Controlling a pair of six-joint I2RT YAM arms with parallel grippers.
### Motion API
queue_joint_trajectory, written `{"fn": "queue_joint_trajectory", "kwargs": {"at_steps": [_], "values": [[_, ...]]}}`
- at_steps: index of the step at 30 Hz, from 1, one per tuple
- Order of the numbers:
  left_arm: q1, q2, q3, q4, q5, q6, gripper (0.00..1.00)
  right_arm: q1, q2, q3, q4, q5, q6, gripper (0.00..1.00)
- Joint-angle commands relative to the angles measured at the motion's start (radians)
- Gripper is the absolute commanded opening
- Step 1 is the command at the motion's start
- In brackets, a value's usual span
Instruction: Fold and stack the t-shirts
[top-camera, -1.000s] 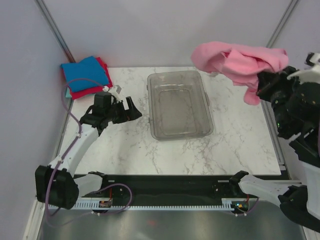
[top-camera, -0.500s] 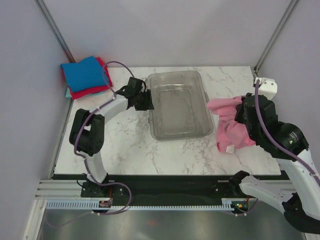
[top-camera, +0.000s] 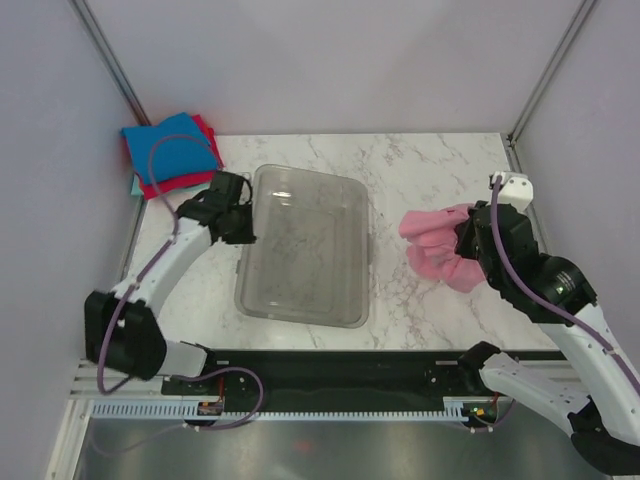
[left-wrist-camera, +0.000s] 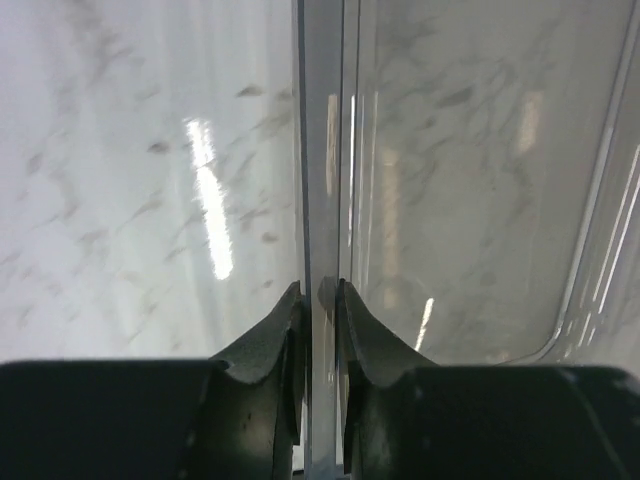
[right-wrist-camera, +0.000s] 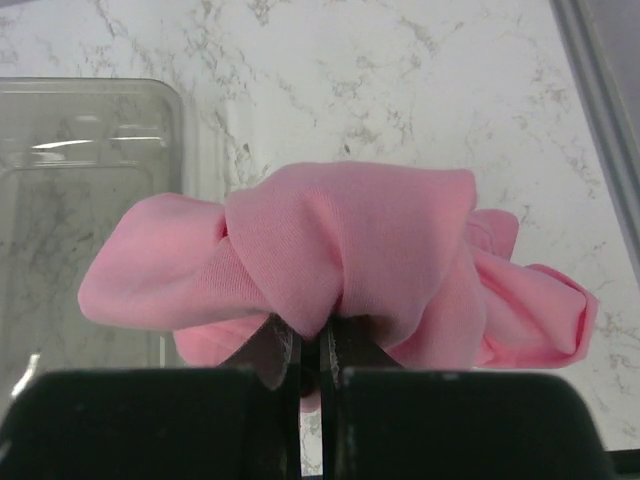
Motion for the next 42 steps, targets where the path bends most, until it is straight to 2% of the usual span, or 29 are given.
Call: {"fn": "queue_joint_trajectory", "kwargs": {"at_steps": [1,2,3,5,6,7,9,14,17,18,19,21,24,25,26,30,31,34,37,40,42], "values": [[0.138,-0.226,-0.115,-0.148,-0.191,0.111,0.12,0.002,-0.002,-0.055,0.124,-0.08,0.034,0.0],[0.146,-0.263,-0.141,-0.143,-0.255,0.103,0.09,0.003,0.001,-0.067,0.132,-0.095,0.038,0.0],[0.149,-0.297,-0.161,-0.129,-0.32,0.128,0.24,0.003,0.002,-0.077,0.147,-0.129,0.043,0.0],[0.152,-0.374,-0.218,-0.09,-0.427,0.149,0.39,0.002,0.01,-0.106,0.162,-0.164,0.045,0.0],[0.204,-0.389,-0.22,-0.089,-0.47,0.143,0.74,0.002,0.013,-0.112,0.17,-0.199,0.045,0.0],[0.226,-0.409,-0.217,-0.086,-0.471,0.149,0.9,0.003,0.022,-0.115,0.17,-0.218,0.043,0.0],[0.244,-0.412,-0.203,-0.091,-0.521,0.152,1.0,0.005,0.025,-0.11,0.163,-0.244,0.037,0.0],[0.246,-0.406,-0.148,-0.12,-0.569,0.146,1.0,0.003,-0.022,-0.112,0.126,-0.224,0.019,0.0],[0.244,-0.417,-0.045,-0.161,-0.413,0.053,0.98,0.003,-0.057,-0.132,0.104,-0.201,0.022,0.0],[0.231,-0.428,-0.022,-0.16,-0.262,-0.025,0.98,0.003,-0.064,-0.138,0.103,-0.198,0.025,0.0],[0.214,-0.429,-0.001,-0.142,-0.185,-0.06,0.98,0.003,-0.076,-0.15,0.103,-0.19,0.026,0.0],[0.11,-0.384,0.015,-0.084,-0.068,-0.154,1.0,0.002,-0.08,-0.158,0.101,-0.187,0.037,0.0],[-0.085,-0.261,0.071,-0.039,-0.022,-0.188,1.0,0.003,-0.087,-0.156,0.094,-0.189,0.046,0.0],[-0.124,-0.147,0.096,-0.025,0.009,-0.193,1.0,0.002,-0.087,-0.152,0.09,-0.187,0.045,0.0],[-0.201,-0.098,0.12,-0.016,0.049,-0.2,0.99,0.003,-0.087,-0.147,0.087,-0.18,0.046,0.0],[-0.363,0.126,0.264,0.073,0.093,-0.234,0.98,0.005,-0.094,-0.135,0.057,-0.16,0.051,0.0],[-0.377,0.22,0.292,0.087,0.103,-0.234,0.98,0.003,-0.096,-0.133,0.052,-0.158,0.052,0.0],[-0.392,0.366,0.406,0.082,0.12,-0.199,0.98,0.003,-0.105,-0.13,0.038,-0.154,0.058,0.0],[-0.391,0.522,0.493,0.009,0.101,-0.158,0.98,0.002,-0.111,-0.123,0.02,-0.155,0.065,0.0],[-0.376,0.55,0.442,-0.028,0.058,-0.15,1.0,0.002,-0.123,-0.123,0.003,-0.147,0.065,0.0],[-0.333,0.487,0.321,0.038,0.089,-0.141,1.0,0.003,-0.125,-0.135,0.003,-0.149,0.066,0.0]]}}
